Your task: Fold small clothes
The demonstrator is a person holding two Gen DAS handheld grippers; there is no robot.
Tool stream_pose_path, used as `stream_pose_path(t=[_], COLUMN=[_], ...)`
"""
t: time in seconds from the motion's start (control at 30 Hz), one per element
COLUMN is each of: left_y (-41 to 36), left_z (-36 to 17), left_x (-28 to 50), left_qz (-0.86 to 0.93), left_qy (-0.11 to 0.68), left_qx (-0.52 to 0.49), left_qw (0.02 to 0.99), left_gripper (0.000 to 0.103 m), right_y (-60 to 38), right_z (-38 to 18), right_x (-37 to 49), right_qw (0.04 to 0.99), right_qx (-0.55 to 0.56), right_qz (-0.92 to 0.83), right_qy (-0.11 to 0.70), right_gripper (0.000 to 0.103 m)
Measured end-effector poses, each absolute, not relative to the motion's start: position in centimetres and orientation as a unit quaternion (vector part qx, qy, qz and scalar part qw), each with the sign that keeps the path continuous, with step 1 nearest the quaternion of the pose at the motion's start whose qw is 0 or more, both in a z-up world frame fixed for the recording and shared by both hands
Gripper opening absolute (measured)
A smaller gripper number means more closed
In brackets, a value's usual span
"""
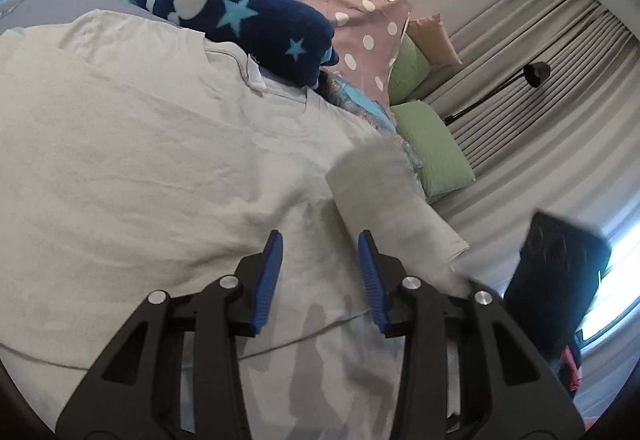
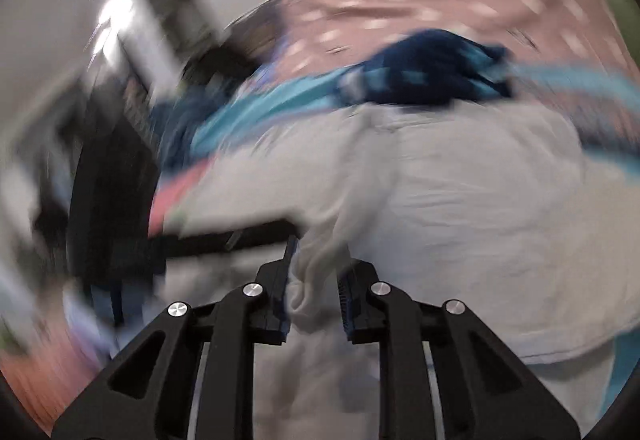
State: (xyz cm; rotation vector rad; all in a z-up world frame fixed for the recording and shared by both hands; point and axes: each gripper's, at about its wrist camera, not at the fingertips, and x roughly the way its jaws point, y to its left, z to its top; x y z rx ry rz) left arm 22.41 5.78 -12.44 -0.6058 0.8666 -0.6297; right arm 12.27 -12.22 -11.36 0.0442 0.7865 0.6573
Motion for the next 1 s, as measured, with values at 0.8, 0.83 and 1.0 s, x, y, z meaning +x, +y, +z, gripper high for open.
stream_pose_path(t=[0.8, 0.83, 1.0], left_y=[4.0, 4.9, 9.7], left_z=[-5.5, -3.8, 1.5], left_x=[24.0, 23.7, 23.1], left_qz=[-0.296, -0.291, -0.246], left_qy=[0.381, 0.365, 0.311], left_qx=[-0.228, -0.22, -0.189], left_qw=[0.846, 0.857, 0.898], left_gripper=[0.004, 0.004, 0.004], right_y=[-18.7, -20.4, -26.6], right_z=[-10.1, -9.8, -11.5], right_x=[10.4, 10.3, 10.8], right_qw=[0.895, 0.899, 0.896], right_qx=[0.036, 0.05, 0.104], right_qz=[0.212, 0.196, 0.099], right_qy=[0.39, 0.389, 0.42], right_gripper=[0.036, 0.037, 0.037])
